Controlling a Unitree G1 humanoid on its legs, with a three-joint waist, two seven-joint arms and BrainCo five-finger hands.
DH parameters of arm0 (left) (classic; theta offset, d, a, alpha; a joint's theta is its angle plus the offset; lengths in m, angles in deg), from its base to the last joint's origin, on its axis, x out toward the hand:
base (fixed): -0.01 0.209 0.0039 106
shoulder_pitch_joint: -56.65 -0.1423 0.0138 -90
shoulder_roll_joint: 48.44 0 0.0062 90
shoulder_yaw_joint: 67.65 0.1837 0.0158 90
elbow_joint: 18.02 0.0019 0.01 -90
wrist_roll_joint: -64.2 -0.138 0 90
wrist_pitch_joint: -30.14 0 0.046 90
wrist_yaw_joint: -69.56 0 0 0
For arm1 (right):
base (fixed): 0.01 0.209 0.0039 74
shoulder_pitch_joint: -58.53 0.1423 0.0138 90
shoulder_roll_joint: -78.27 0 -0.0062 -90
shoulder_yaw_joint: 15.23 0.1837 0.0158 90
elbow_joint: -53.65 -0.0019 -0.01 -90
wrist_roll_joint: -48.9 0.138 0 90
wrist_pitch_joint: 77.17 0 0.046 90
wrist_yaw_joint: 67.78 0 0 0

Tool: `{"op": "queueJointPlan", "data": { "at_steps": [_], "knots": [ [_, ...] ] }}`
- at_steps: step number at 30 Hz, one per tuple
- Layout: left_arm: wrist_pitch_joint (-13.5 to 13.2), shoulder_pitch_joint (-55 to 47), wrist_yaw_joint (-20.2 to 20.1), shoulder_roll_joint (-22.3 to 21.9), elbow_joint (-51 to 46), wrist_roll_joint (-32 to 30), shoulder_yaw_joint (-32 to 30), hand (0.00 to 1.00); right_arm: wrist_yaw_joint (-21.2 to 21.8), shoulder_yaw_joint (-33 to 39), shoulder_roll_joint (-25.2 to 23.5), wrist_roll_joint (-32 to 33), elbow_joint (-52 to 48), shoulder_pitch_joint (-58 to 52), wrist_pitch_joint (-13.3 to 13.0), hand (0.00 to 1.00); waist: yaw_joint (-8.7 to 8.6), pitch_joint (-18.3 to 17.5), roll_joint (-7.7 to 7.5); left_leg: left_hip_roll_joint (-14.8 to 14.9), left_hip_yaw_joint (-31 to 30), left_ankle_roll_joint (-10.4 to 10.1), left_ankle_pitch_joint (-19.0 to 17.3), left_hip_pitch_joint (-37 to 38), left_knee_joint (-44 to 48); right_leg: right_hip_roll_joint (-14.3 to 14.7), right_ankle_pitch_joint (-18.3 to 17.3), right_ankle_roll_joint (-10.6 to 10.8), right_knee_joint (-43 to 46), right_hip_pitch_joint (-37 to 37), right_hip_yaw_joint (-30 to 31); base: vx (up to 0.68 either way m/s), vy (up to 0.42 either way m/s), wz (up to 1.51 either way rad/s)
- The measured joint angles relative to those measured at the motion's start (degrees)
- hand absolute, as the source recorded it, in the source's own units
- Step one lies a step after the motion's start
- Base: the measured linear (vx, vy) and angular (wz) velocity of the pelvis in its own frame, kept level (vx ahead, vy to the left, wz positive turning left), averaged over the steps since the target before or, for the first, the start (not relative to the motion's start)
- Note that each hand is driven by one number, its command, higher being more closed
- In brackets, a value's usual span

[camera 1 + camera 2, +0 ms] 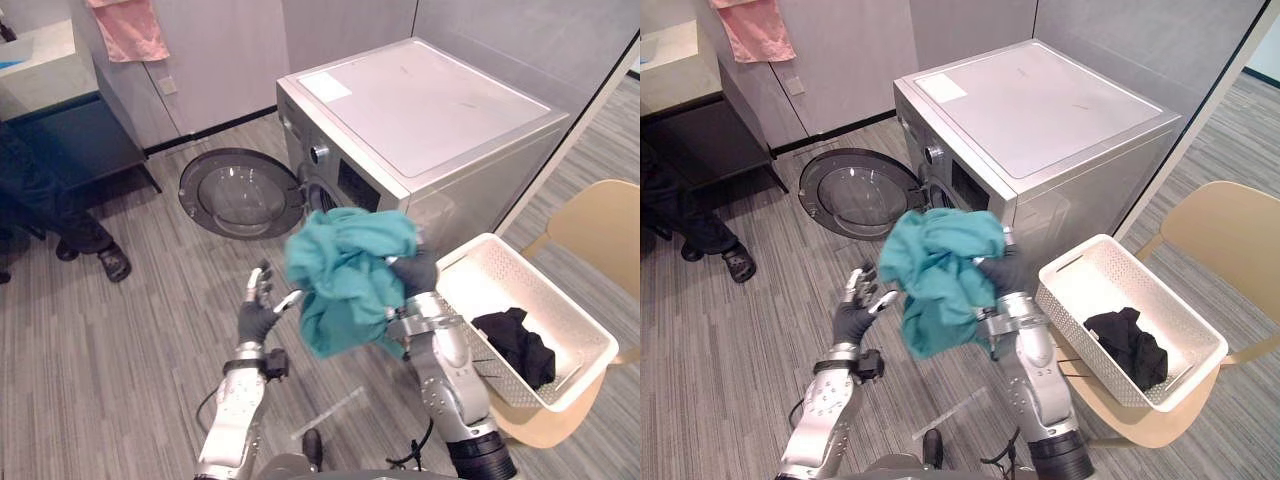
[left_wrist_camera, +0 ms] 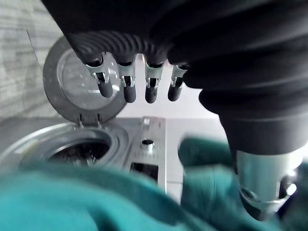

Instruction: Pick up the laundry basket with both hands and put the clothes into the washing machine.

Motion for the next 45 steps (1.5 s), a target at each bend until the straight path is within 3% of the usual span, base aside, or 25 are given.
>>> {"op": "queueJointPlan", "data": {
  "at_steps": [1,2,10,11,16,19,21,22,24,25,26,27,28,29,30,32,34,36,39,40,41,42,43,44,45],
  "knots": [
    [0.0,1.0,0.0,0.0,0.0,-0.8,1.6,0.0,0.4,-2.5,-0.1,1.2,0.7,0.0,0.2,1.0,0.01,-0.1,-0.13,-0.1,0.0,0.2,0.7,0.4,-0.9,0.1,0.3,0.1,-0.1,0.0,0.1,-0.06,0.027,-0.03],
    [0.0,1.4,0.0,0.0,0.0,-1.0,2.3,1.0,1.0,-4.3,-0.2,2.2,1.0,0.0,0.3,1.0,0.02,-0.1,-0.15,-0.1,0.0,0.2,1.1,0.8,-1.6,0.1,0.5,0.1,-0.2,0.0,0.2,-0.06,0.03,-0.04],
    [-0.4,2.8,0.2,1.3,0.0,-1.8,3.7,1.0,2.3,-8.5,0.1,8.6,1.7,1.5,-0.1,1.0,-0.02,-0.3,-0.41,-0.1,-3.2,0.2,2.7,-1.8,-2.4,1.3,1.6,0.1,-1.8,-0.5,-2.1,-0.02,0.002,0.19],
    [-0.8,3.1,0.2,1.5,0.0,-1.8,3.8,1.0,2.3,-8.5,0.4,9.2,1.7,1.7,-0.2,0.0,0.01,-0.2,-0.41,-0.2,-5.1,0.1,3.4,-3.3,-2.3,1.4,1.6,0.1,-1.8,-1.0,-3.7,0.04,-0.039,0.81],
    [-1.3,3.8,0.4,2.3,0.1,-1.7,4.3,1.0,2.3,-8.1,2.2,9.1,1.8,1.7,-0.2,0.0,0.42,-0.2,-0.43,-1.1,-11.4,-0.4,6.3,-7.5,-2.3,0.9,0.1,-0.2,-0.3,-1.8,-7.7,-0.01,-0.029,0.85],
    [-1.4,3.7,0.3,2.3,0.1,-1.2,3.5,1.0,2.1,-5.8,2.7,6.8,1.7,1.3,-0.2,0.0,0.18,-0.3,-0.66,-0.6,-4.0,-0.6,0.6,-8.7,-2.5,-0.1,-0.2,0.3,0.3,-1.5,-10.7,-0.08,0.032,0.53],
    [-2.0,2.8,0.2,2.0,0.0,-0.9,2.7,1.0,1.5,-3.3,2.7,3.9,1.7,1.0,-0.2,0.0,0.3,-0.3,-0.61,0.4,0.3,-0.2,1.0,-8.4,-2.1,-0.9,0.0,0.8,0.0,-1.5,-10.9,0.03,0.028,0.18],
    [-2.3,1.4,0.1,1.8,0.0,-0.6,1.7,1.0,0.8,-1.8,2.7,0.8,1.6,0.3,-0.2,0.0,0.27,-0.4,-0.56,0.5,0.4,0.1,3.5,-7.9,-2.1,-1.0,-0.4,1.4,0.6,-0.9,-10.8,0.03,0.018,-0.01],
    [-2.3,-1.4,0.1,1.7,-0.1,-0.5,-0.9,1.0,0.1,0.5,2.3,-3.9,1.1,-1.8,-0.2,0.0,0.22,-0.8,-1.79,-0.3,1.9,1.0,3.3,-7.2,-1.4,-2.8,-2.0,2.2,2.5,-0.6,-10.6,0.07,0.044,0.02],
    [-2.2,-2.5,0.1,1.7,-0.2,-0.2,-2.5,1.0,-0.5,2.6,1.9,-6.5,0.2,-2.9,-0.1,0.0,0.17,-0.2,-2.71,-1.3,2.4,1.9,1.4,-7.5,1.2,-5.3,-3.7,2.4,6.8,-1.3,-10.1,0.11,0.053,-0.01],
    [-2.2,-3.1,0.1,1.7,-0.3,0.0,-3.4,1.0,-0.6,3.6,1.9,-7.2,-0.1,-3.4,-0.2,0.0,0.2,0.1,-3.07,-1.9,2.4,2.1,0.3,-7.7,2.6,-6.7,-4.3,2.1,9.4,-2.0,-9.5,0.15,0.094,0.09],
    [-2.1,-4.7,0.1,1.6,-0.5,0.5,-5.3,1.0,-0.7,6.1,2.1,-9.9,-0.3,-4.9,-0.2,0.0,-0.13,0.5,-2.83,-2.5,1.9,3.0,-2.7,-8.7,6.7,-9.7,-3.8,-0.4,18.4,-4.6,-5.8,0.11,0.102,0.12],
    [-2.1,-5.2,0.1,1.5,-0.9,0.5,-5.8,1.0,-1.1,7.3,2.1,-11.4,-0.2,-5.8,-0.2,0.0,-0.51,0.7,-2.69,-2.5,1.4,3.6,-3.6,-8.6,8.0,-10.4,-2.7,-2.2,22.7,-6.3,-2.8,0.19,0.156,0.41],
    [-2.1,-6.2,0.1,1.5,-1.7,0.5,-6.7,1.0,-1.9,9.5,2.2,-13.3,-0.2,-7.8,-0.2,0.0,-1.66,1.1,-2.12,-2.1,-0.7,4.0,-4.6,-7.5,9.1,-9.6,-2.6,-5.2,29.8,-10.1,4.3,0.23,0.104,0.67],
    [-2.1,-6.4,0.1,1.7,-2.0,0.5,-7.7,1.0,-2.9,11.3,2.1,-15.6,-0.2,-9.1,-0.2,0.0,-3.36,1.5,-1.54,-1.5,-2.9,4.6,-5.1,-7.3,9.1,-6.3,-5.0,-2.7,29.2,-12.4,8.7,0.24,0.072,0.68],
    [-2.0,-6.3,0.1,1.7,-2.0,0.5,-10.0,1.0,-3.2,13.7,2.1,-17.9,-0.2,-9.3,-0.2,0.0,-3.46,1.8,-2.44,-1.1,-3.4,4.7,-5.2,-6.6,8.0,-2.8,-5.3,-2.3,24.3,-16.5,11.0,0.22,0.001,0.26],
    [-1.2,-6.2,0.2,1.7,-1.9,0.6,-11.0,1.0,-3.9,16.0,2.1,-19.4,0.3,-9.8,-0.2,0.0,-3.65,2.6,-2.53,-1.2,-4.1,4.5,-5.3,-5.3,7.2,-0.3,-3.8,-1.0,16.7,-19.4,10.9,0.23,-0.027,0.21],
    [-1.0,-6.1,0.1,1.7,-1.9,0.5,-10.8,1.0,-4.9,18.2,2.1,-20.5,0.7,-11.5,0.0,0.0,-5.06,3.5,-2.83,-2.2,-6.2,3.6,-6.0,-3.1,6.2,1.2,0.0,0.8,8.1,-19.6,11.2,0.26,-0.045,0.64],
    [-0.8,-6.2,0.0,1.5,-1.9,0.5,-10.8,1.0,-5.1,18.6,2.7,-22.5,1.9,-15.4,0.1,0.0,-6.22,3.6,-2.84,-4.6,-9.1,2.1,-11.3,-1.1,10.5,1.1,4.7,-2.0,6.0,-19.4,14.1,0.37,-0.113,0.77],
    [-0.8,-6.3,-0.1,0.9,-1.9,0.5,-10.4,1.0,-4.8,18.5,3.1,-22.5,2.8,-16.6,0.2,0.0,-6.52,3.8,-1.41,-3.5,-9.6,1.3,-15.3,-1.6,14.5,1.4,5.2,-2.8,7.9,-18.1,13.3,0.38,-0.149,0.42],
    [-0.9,-7.0,-0.4,-0.2,-2.0,0.5,-10.2,1.0,-4.1,17.7,3.6,-22.5,4.0,-17.7,0.6,0.0,-5.85,3.5,0.58,-0.9,-8.8,-0.9,-18.2,-1.5,17.9,3.0,3.7,-3.7,8.1,-16.4,11.9,0.41,-0.144,0.34],
    [-0.9,-7.4,-0.9,-0.2,-2.3,0.5,-10.3,1.0,-3.8,17.2,3.6,-22.6,4.6,-17.8,1.1,0.0,-5.71,3.7,0.94,0.3,-7.9,-1.3,-18.7,-2.5,23.3,3.8,2.5,-4.5,8.0,-15.5,11.5,0.46,-0.165,0.2],
    [-0.9,-7.6,-1.5,-1.1,-2.6,0.5,-10.1,1.0,-3.8,16.4,3.6,-22.6,5.7,-17.7,2.2,0.0,-5.8,3.8,1.49,2.8,-5.2,-1.8,-17.4,-8.6,37.2,5.0,1.3,-5.5,8.1,-13.9,10.7,0.47,-0.182,0.01],
    [-0.9,-8.5,-2.1,-1.9,-2.9,0.6,-10.0,1.0,-3.8,15.7,3.8,-22.6,6.9,-17.8,2.6,0.0,-4.94,4.0,1.45,6.5,-1.7,-2.0,-13.6,-12.9,49.6,6.4,0.9,-5.8,7.2,-11.1,10.8,0.46,-0.187,-0.24],
    [-0.6,-8.6,-2.4,-2.1,-2.9,0.6,-9.3,1.0,-3.9,15.7,3.4,-22.7,7.2,-18.2,2.6,0.0,-4.19,4.2,1.29,9.2,0.5,-2.1,-14.0,-14.9,55.5,7.5,0.2,-6.4,6.6,-8.7,11.3,0.47,-0.162,-0.43]
  ]
}}
